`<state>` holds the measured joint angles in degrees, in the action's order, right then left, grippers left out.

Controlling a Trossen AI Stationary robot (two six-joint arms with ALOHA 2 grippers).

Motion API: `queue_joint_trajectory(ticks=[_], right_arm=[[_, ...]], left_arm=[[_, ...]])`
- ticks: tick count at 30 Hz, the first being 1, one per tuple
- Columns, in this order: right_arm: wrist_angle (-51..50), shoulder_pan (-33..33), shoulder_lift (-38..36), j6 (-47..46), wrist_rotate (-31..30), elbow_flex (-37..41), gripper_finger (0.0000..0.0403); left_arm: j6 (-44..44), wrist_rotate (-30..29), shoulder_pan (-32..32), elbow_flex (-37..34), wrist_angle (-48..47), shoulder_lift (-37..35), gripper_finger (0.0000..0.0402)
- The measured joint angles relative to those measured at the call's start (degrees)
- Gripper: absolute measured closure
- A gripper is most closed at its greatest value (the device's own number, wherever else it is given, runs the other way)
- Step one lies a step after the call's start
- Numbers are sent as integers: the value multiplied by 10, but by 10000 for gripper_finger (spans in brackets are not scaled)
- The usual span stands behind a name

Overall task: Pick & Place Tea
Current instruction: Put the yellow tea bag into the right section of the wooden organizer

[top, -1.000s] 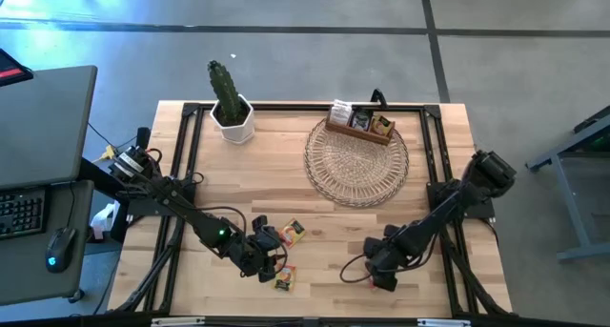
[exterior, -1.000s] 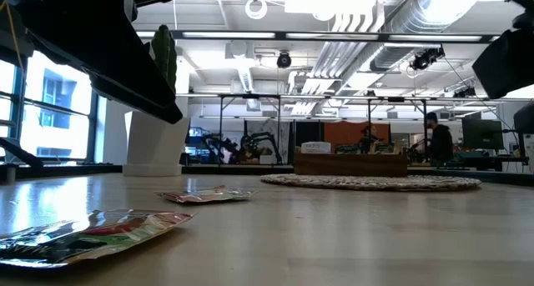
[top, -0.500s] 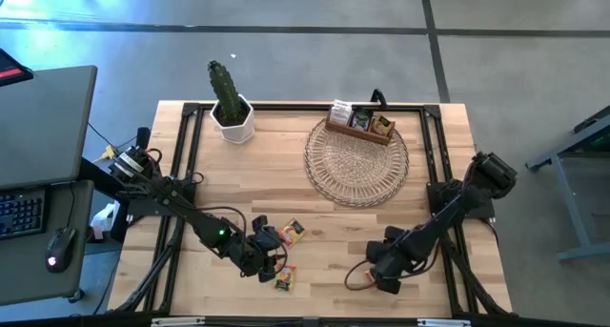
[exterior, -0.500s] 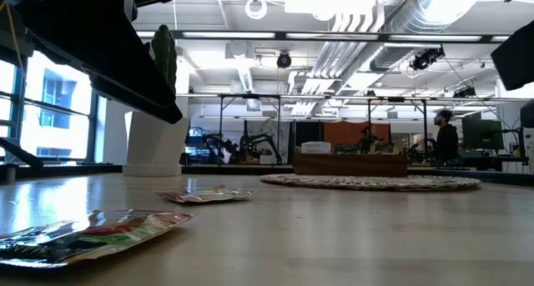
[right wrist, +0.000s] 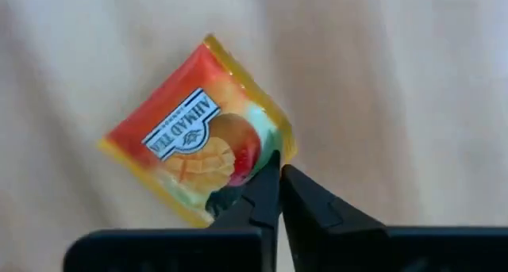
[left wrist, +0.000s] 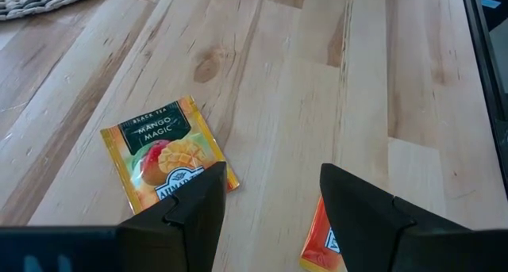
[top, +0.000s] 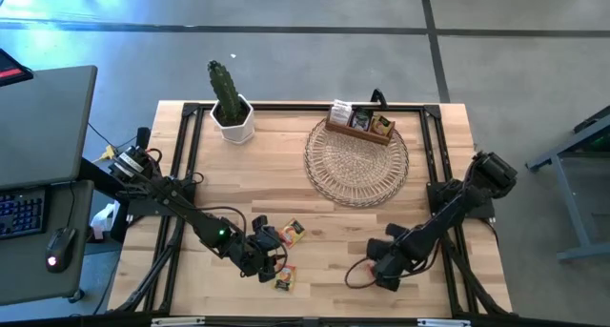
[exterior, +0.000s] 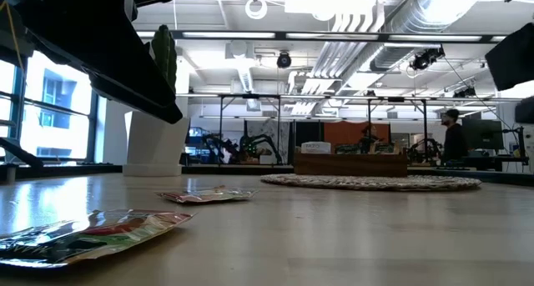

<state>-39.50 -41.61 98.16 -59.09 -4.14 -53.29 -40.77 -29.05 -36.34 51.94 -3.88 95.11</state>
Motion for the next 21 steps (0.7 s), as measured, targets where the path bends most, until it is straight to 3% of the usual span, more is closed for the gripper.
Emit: queue_joint_trajectory(ticks=[6,13,21], right_arm=[[-117,34,-81,79,-104,-25,386],[-293,110,-103,353,-398,-115,393],[-385,322,-103,572,-465,-161,398]], left_arm=[[0,-2,0,0,0,0,199],[0,-31,0,0,1,0,199],[0,-49,44,0,9,0,199]])
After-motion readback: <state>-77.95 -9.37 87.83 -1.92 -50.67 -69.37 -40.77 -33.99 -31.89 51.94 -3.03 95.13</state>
